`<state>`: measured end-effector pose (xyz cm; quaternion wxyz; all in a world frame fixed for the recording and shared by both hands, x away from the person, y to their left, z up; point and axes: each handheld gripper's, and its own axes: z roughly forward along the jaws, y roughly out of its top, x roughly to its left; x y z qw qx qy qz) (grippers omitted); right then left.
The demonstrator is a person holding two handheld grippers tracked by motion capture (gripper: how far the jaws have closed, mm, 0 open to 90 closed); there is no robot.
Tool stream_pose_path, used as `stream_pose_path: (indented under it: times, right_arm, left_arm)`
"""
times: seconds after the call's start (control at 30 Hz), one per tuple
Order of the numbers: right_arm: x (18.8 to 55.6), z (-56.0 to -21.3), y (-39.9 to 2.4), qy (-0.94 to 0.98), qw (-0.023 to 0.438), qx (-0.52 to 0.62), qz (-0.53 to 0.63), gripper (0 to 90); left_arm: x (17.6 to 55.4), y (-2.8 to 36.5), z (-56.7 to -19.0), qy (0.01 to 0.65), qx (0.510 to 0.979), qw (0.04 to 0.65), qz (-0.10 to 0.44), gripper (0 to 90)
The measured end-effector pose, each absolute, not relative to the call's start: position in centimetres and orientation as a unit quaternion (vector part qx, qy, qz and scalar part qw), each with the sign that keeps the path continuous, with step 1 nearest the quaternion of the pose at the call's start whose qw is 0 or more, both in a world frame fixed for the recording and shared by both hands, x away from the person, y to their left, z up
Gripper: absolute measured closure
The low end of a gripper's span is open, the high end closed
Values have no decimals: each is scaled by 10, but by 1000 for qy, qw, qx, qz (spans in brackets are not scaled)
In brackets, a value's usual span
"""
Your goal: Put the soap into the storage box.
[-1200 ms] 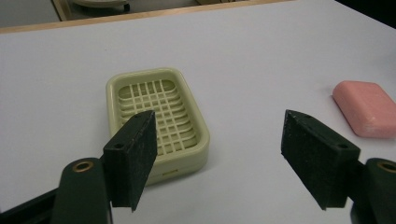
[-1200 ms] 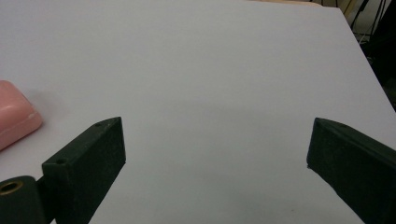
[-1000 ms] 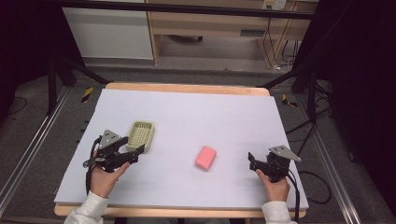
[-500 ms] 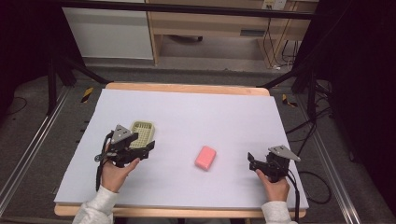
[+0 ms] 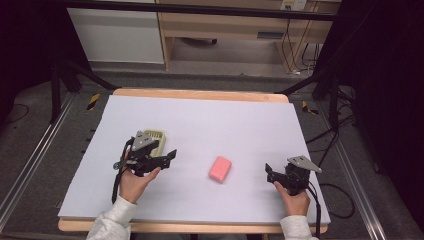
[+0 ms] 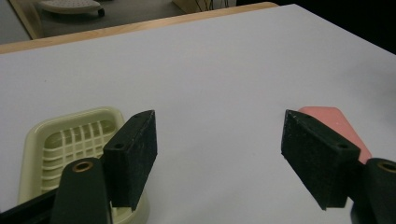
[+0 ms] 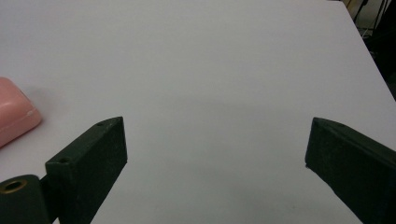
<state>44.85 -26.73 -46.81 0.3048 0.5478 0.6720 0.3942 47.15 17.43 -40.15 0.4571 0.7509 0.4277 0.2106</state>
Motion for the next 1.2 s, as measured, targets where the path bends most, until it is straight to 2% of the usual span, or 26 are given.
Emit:
stream_pose_path:
  times: [1.2]
  right_arm:
    - [448,-468,-267,677,298,548,392,67]
  left_arm:
    - [479,107,-412,389,794,431,182,265]
